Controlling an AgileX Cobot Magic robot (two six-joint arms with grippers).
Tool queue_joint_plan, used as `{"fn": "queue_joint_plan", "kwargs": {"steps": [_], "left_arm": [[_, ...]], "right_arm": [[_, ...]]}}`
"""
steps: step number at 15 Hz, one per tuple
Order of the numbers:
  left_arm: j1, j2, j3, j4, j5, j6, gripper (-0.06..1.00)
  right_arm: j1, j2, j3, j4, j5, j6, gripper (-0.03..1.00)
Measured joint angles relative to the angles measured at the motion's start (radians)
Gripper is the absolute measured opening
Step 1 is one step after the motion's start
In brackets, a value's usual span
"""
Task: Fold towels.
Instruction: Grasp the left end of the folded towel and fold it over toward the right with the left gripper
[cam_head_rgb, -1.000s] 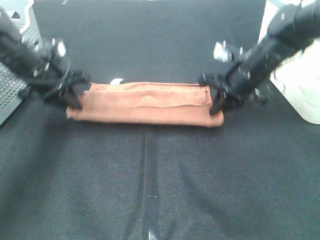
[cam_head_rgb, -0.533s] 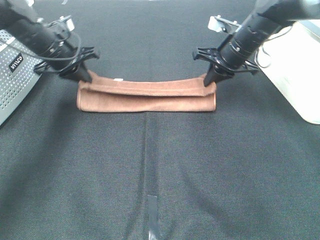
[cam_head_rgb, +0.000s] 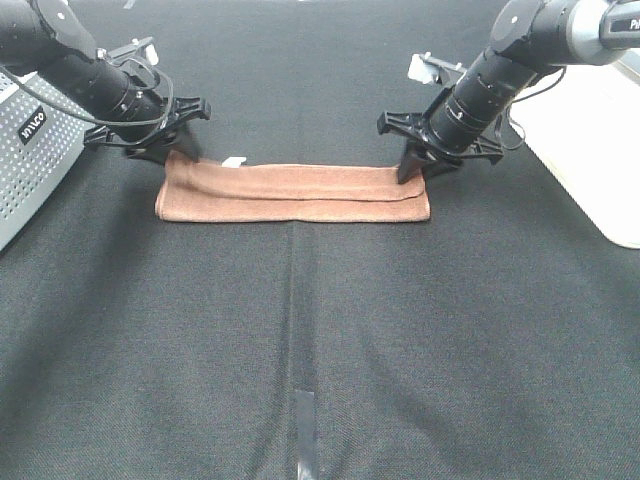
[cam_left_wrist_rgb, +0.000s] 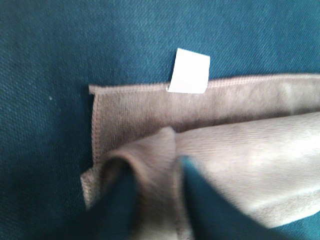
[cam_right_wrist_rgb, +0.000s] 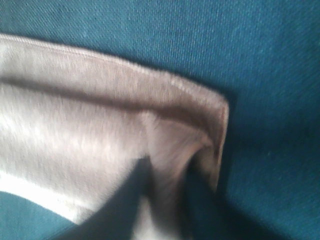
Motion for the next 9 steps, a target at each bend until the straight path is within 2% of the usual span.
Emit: {"fn": "queue_joint_plan", "kwargs": {"steps": [2,3,4,5,9], "left_arm": [[0.000,0.000,0.000,0.001,0.009,-0.001,0.81],[0.000,0.000,0.000,0.001,0.009,-0.001,0.81],[0.001,0.000,0.000,0.005,0.020,-0.002,0.86],[0.004,0.000,0.000,0.008,0.031,-0.002,0.87],[0.008,0.032,-0.001,0.031,0.040,-0.002,0.88]], "right_arm": [[0.000,-0.011,0.000,-0.009,0.023,0.000,0.75],[0.000,-0.011,0.000,-0.009,0.023,0.000,0.75],[0.000,-0.026,0.000,-0.016,0.026,0.000,0.84],[0.000,-0.040,0.000,-0.029,0.031,0.001,0.88],[0.000,-0.053,-0.001,-0.063,0.050,0.001,0.91]]}}
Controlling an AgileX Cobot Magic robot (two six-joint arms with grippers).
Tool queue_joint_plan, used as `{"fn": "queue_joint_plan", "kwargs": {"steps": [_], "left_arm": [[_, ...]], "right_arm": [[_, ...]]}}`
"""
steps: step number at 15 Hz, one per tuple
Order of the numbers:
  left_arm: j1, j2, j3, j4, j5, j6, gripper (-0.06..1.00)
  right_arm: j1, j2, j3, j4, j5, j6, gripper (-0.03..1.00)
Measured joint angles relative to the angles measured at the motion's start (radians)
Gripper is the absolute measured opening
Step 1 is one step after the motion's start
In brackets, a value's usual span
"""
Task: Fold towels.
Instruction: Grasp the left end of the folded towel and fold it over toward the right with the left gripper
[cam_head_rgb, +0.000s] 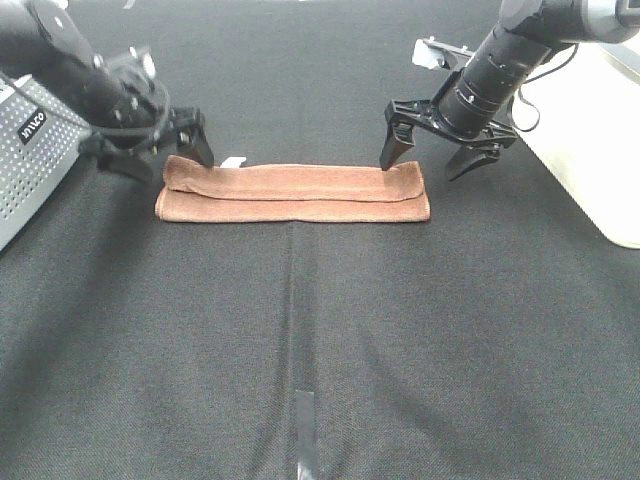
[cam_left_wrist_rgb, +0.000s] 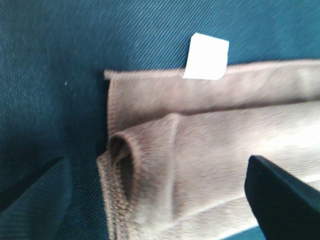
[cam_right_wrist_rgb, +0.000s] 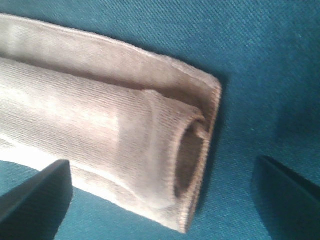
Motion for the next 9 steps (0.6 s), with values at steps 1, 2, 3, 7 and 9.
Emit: {"fn": "queue_joint_plan", "kwargs": {"steps": [1,2,3,7,9], "left_arm": [[0.000,0.014,0.000,0.000,0.000,0.000,0.88],[0.000,0.025,-0.001,-0.007,-0.001,0.000,0.88],[0.000,0.026,-0.001,-0.023,0.000,0.000,0.88],[-0.010,0.043,-0.006,-0.097,-0.030,0.000,0.74],[-0.021,0.053,-0.006,-0.104,-0.042,0.000,0.53]], "right_arm": [[0.000,0.000,0.000,0.000,0.000,0.000,0.91],[0.000,0.000,0.000,-0.003,-0.001,0.000,0.91],[0.000,0.000,0.000,-0.004,-0.002,0.000,0.91],[0.000,0.000,0.000,-0.004,-0.002,0.000,0.91],[0.000,0.000,0.000,-0.005,-0.002,0.000,0.91]]}}
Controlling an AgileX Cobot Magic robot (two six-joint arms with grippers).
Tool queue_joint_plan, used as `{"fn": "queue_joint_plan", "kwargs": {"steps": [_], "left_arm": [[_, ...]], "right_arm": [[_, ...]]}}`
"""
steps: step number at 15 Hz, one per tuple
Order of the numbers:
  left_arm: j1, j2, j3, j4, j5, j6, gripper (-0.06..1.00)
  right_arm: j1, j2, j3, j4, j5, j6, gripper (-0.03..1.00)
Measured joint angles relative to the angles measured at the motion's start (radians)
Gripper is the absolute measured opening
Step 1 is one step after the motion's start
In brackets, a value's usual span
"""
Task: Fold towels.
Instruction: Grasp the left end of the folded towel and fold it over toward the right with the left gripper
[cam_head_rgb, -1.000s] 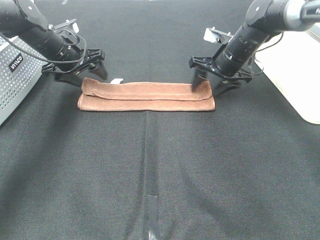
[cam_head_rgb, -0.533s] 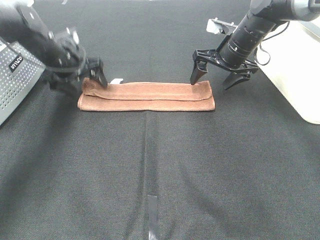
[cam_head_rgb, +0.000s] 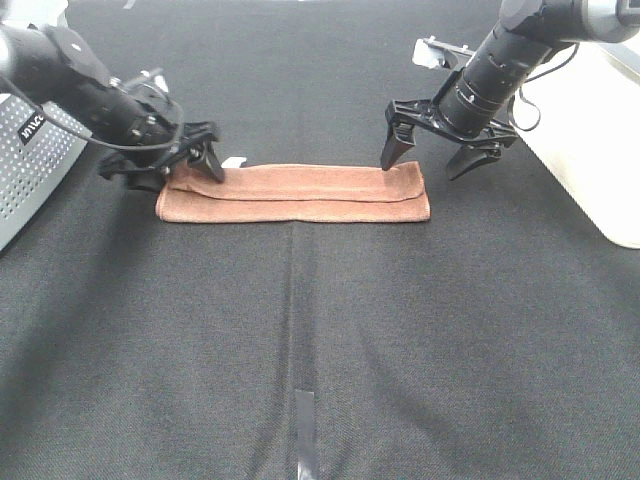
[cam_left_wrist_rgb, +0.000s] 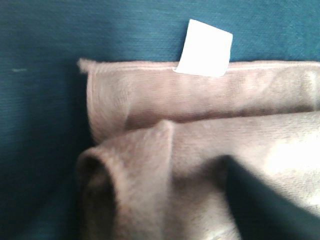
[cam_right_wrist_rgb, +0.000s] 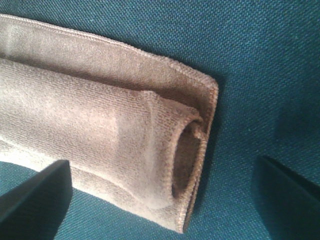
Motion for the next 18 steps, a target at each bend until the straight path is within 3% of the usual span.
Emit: {"fn": "queue_joint_plan", "kwargs": {"steps": [2,3,6,10,12,15,18], "left_arm": [[-0.003,0.006,0.000,0.000,0.007,0.000,0.21],[-0.003,0.004,0.000,0.013,0.014,0.000,0.10],[-0.004,-0.016,-0.002,0.072,0.052,0.000,0.08],[-0.004,-0.115,-0.024,0.248,0.115,0.000,0.08],[-0.004,-0.160,-0.030,0.272,0.144,-0.010,0.08],[-0.013,-0.175,-0.067,0.222,0.206,-0.079,0.08],[-0.060,-0.175,-0.070,0.042,0.202,-0.091,0.08]], "right_arm": [[0.000,0.000,0.000,0.000,0.000,0.000,0.91],[0.000,0.000,0.000,0.000,0.000,0.000,0.91],[0.000,0.000,0.000,0.000,0.000,0.002,0.91],[0.000,0.000,0.000,-0.002,0.001,0.026,0.91],[0.000,0.000,0.000,-0.002,0.002,0.026,0.91],[0.000,0.000,0.000,-0.002,0.022,0.027,0.91],[0.000,0.000,0.000,-0.002,0.036,0.027,0.91]]}}
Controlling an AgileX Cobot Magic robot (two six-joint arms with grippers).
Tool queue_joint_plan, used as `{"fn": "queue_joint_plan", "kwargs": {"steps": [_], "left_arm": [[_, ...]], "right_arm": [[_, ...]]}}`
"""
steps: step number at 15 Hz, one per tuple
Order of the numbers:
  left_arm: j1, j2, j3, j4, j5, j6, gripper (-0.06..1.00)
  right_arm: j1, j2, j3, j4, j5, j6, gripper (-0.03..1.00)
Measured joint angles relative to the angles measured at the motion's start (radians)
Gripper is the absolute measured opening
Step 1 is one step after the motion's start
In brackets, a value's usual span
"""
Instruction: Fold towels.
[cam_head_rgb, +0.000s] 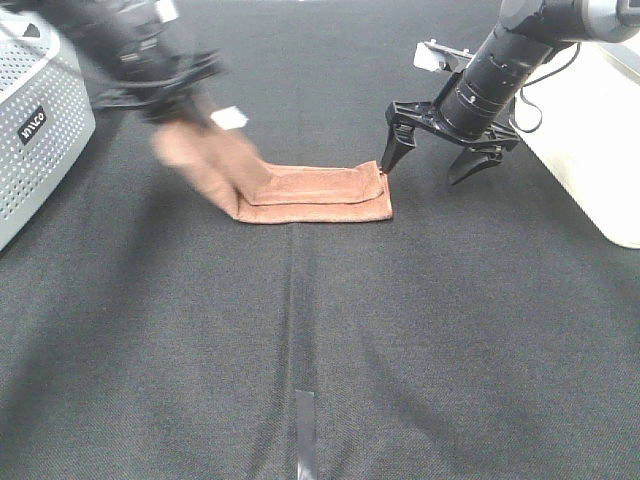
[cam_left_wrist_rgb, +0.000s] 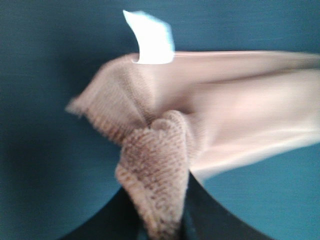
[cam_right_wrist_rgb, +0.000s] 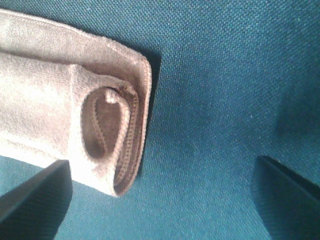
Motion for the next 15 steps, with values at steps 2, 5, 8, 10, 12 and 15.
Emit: {"fn": "queue_joint_plan", "kwargs": {"steps": [2,5,8,10,12,15], "left_arm": [[-0.064,0.001,0.000,-0.049,-0.077,-0.006,0.08],[-0.131,0.029,0.000,-0.078,-0.160,-0.042,0.08],[-0.166,0.067,0.000,-0.124,-0.189,-0.076,0.15],[-0.200,0.097,0.000,-0.189,-0.244,-0.089,0.35],[-0.215,0.099,0.000,-0.240,-0.276,-0.090,0.65],[-0.217,0.100,-0.010,-0.341,-0.280,-0.093,0.73]], "right_arm": [[0.000,0.000,0.000,0.000,0.027,0.000,0.91],[0.000,-0.017,0.000,-0.007,0.050,0.000,0.91],[0.000,-0.047,0.000,-0.025,0.051,0.000,0.91],[0.000,-0.067,0.000,-0.045,0.053,0.000,0.91],[0.000,-0.078,0.000,-0.048,0.062,0.001,0.91],[0.000,-0.082,0.000,-0.040,0.068,0.001,0.91]]}}
